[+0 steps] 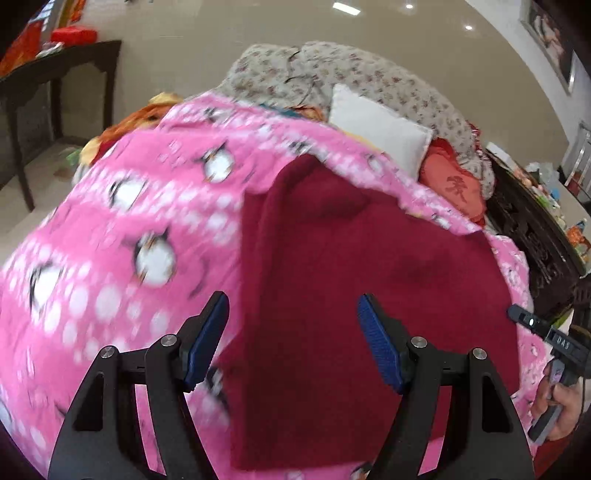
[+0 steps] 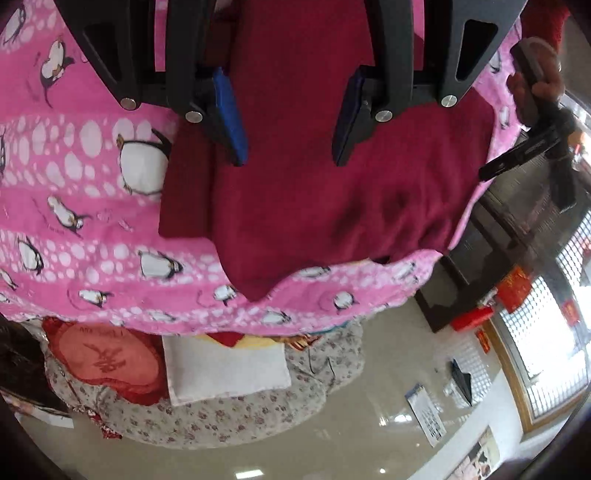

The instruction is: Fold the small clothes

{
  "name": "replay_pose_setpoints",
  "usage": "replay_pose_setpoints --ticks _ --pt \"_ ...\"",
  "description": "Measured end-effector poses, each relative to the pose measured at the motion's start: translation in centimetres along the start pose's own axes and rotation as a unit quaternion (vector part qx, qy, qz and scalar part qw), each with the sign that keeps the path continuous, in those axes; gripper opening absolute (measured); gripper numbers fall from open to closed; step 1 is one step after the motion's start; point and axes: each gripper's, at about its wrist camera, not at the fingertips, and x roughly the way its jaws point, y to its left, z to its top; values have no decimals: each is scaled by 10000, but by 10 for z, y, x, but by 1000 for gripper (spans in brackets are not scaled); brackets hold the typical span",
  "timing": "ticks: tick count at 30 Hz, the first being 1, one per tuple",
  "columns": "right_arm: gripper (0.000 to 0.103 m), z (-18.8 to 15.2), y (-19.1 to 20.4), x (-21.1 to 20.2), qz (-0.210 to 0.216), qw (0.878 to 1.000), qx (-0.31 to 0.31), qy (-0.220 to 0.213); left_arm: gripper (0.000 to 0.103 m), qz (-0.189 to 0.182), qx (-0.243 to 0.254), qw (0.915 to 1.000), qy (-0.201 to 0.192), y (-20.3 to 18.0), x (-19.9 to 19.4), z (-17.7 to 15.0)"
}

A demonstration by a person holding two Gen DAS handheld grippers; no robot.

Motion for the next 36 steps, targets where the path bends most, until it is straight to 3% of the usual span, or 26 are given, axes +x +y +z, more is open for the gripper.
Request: replay_pose_setpoints --ticks 3,6,14,29,36 --pt "46 2 -2 8 -4 9999 130 55 73 -61 -289 9992 284 15 13 -18" --pt "46 8 8 1 -111 9999 63 77 73 -172 -371 9991 149 20 13 -26" --pt "46 5 42 0 129 9999 -29 38 73 -108 -171 9998 -34 16 13 -33" --pt "46 25 124 63 904 9954 -268 165 79 -207 -197 9996 -51 17 15 -35" --pt "46 43 148 99 745 9965 -383 36 82 -375 -271 9989 -70 20 17 -34"
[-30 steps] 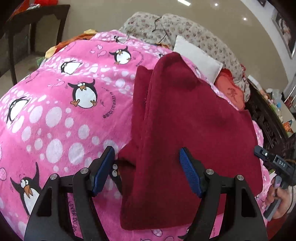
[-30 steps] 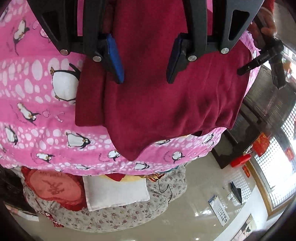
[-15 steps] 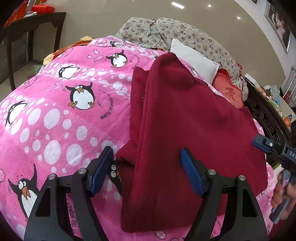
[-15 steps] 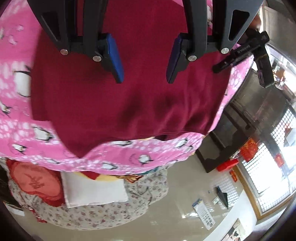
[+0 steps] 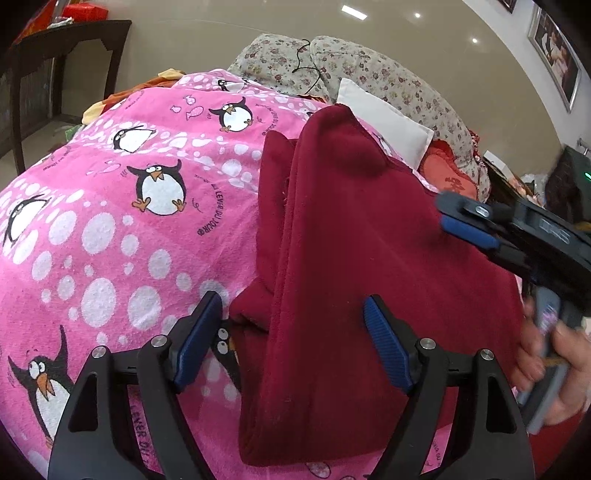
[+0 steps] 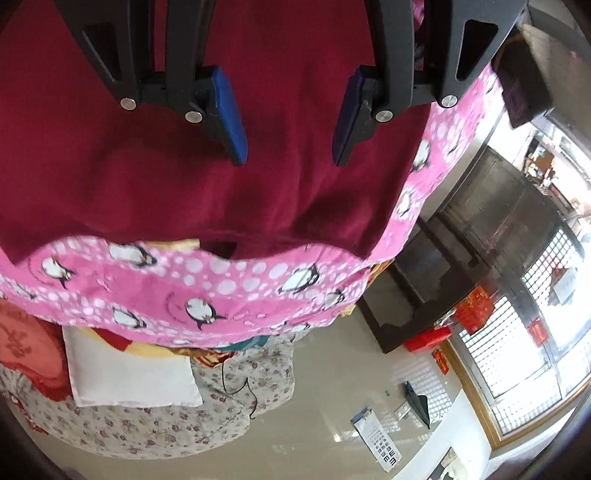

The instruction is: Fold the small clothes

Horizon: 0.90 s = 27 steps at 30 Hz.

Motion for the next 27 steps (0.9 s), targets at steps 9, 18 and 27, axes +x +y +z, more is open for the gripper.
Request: replay_pose_setpoints --ticks 9,18,27 --pt "46 15 -14 36 -60 9997 207 -64 88 -473 -245 9986 -27 11 -4 0" --pt "51 22 -12 33 135 9998 130 -93 88 -673 -512 9963 -166 17 -12 2" --pt "62 27 -11 25 737 9962 454 -23 88 -624 -1010 9929 -93 23 -6 19"
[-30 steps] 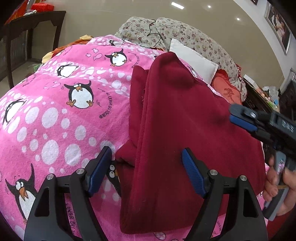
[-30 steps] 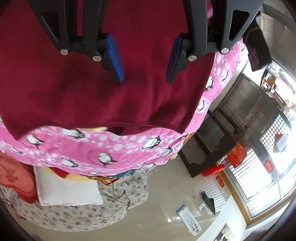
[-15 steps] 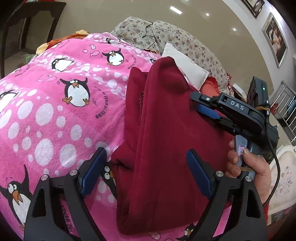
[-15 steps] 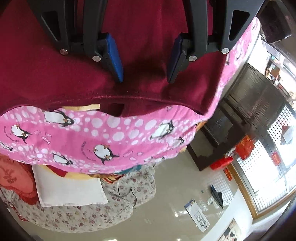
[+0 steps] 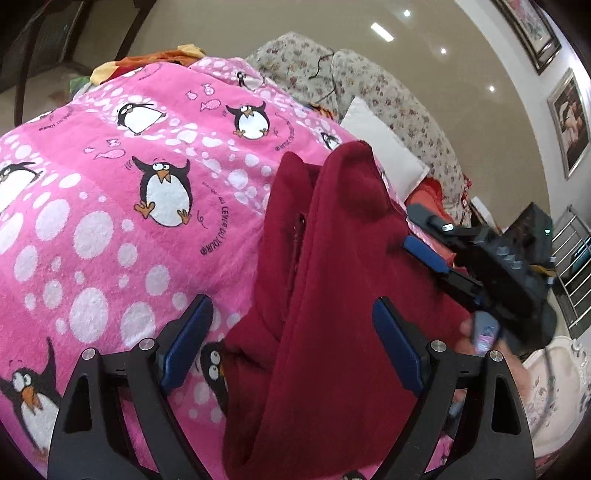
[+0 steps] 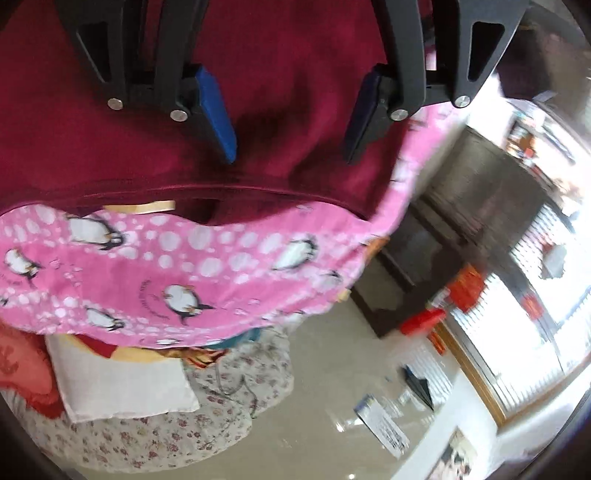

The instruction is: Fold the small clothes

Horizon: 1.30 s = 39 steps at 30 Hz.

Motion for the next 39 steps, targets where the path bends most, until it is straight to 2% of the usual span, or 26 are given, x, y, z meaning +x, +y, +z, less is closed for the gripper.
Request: replay_pose_setpoints --ticks 1,4,7,10,12,16,19,21,22,24,25,26,27,30,33,36,39 --pt "62 -1 5 1 33 10000 -13 66 88 48 184 9998 -108 -3 1 -4" --pt "63 -7 28 6 157 9991 -291 257 93 231 609 9979 -56 -15 6 -8" --pt "64 -12 52 14 112 9973 -585 439 95 16 536 9986 -31 -10 5 -8" --pt "64 -13 72 35 -177 9927 -852 829 95 -312 405 9987 32 0 0 -6" --pt "64 -9 82 50 -340 9892 -948 1065 95 -374 472 9981 95 0 -2 -7" --pt "68 -5 104 86 -935 9713 -1346 1725 95 -267 779 9963 229 -6 -5 -12" --pt "75 -8 120 106 -1308 9575 -1672 1950 95 -409 648 9967 257 -2 -6 -11" --pt "82 -12 124 122 -1516 9444 -1890 2223 95 -536 533 9968 267 3 -8 -10" --pt "82 -14 124 132 -1642 9361 -2032 2355 95 -591 484 9967 274 5 -8 -9" --pt "82 -13 120 137 -1649 9333 -2140 2364 95 -616 452 9966 296 6 -9 -8" --pt "81 -11 117 134 -1543 9388 -2105 2246 95 -614 462 9966 293 6 -9 -7" --pt "70 -8 114 129 -1507 9429 -2089 2113 95 -609 473 9966 287 6 -9 -7" --pt "49 -7 110 126 -1578 9436 -2122 1995 95 -602 482 9966 286 6 -10 -8" --pt "28 -6 98 106 -1211 9536 -2135 1741 95 -573 509 9967 265 5 -11 -10" --pt "17 -6 90 81 -753 9658 -1990 1482 95 -480 610 9968 210 0 -11 -13" --pt "15 -6 91 57 -442 9742 -1861 1195 95 -392 665 9969 142 -3 -12 -14" --pt "15 -7 94 35 -267 9778 -1821 1003 95 -544 512 9971 -111 -4 -22 -9"
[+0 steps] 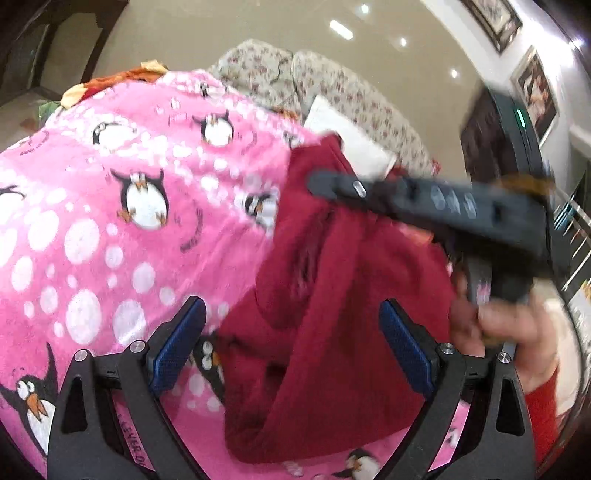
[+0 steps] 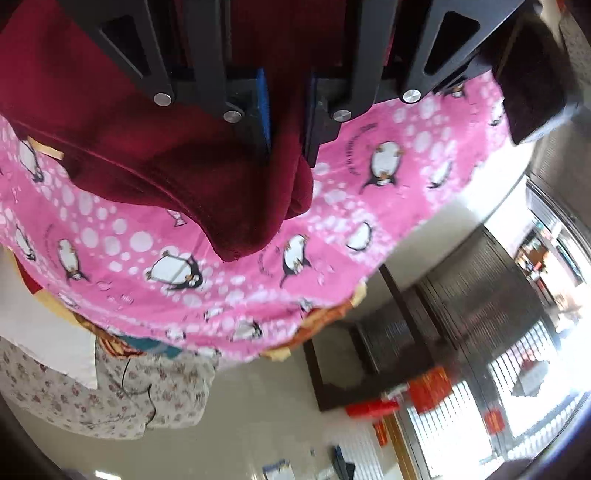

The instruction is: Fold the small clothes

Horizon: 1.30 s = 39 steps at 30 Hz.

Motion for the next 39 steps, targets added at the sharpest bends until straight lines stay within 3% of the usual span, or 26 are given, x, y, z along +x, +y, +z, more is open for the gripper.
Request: replay_pose_setpoints --ticks 3,6,10,12,14,16,19,23,24,31,34,37,39 --pt "15 1 3 -14 139 9998 38 -122 95 -6 39 9999 -123 -6 -4 15" --pt "15 3 1 -16 255 9994 164 -158 95 41 346 9981 499 -17 20 31" --pt "17 1 -12 -14 564 9970 527 -69 95 81 301 9957 873 -15 51 34" --pt "28 -8 -29 -34 631 9938 857 -325 80 18 198 9951 972 -7 60 32" --pt "29 -21 -45 -59 370 9916 1013 -710 66 119 385 9947 945 -7 60 30" --pt "29 -36 -57 -79 -180 9911 943 -922 55 199 466 9942 945 -5 57 30" --pt "29 -50 -74 -82 -943 9882 906 -794 44 94 275 9946 997 0 60 28" --pt "26 -47 -115 -40 -949 9856 1351 -377 39 118 274 9946 994 -1 53 21" --pt "19 -45 -121 -29 -999 9848 1375 -352 39 136 286 9945 994 -2 53 20" --pt "20 -58 -116 -70 -539 9821 1570 -886 42 -20 96 9943 1059 4 58 25" --pt "20 -70 -129 -53 -681 9813 1699 -590 42 21 96 9944 1052 2 59 25" --pt "20 -75 -155 -49 -65 9717 2232 -774 40 180 277 9932 1120 -8 59 25" --pt "22 -78 -161 -60 281 9643 2495 -840 30 142 307 9921 1208 -17 55 25"
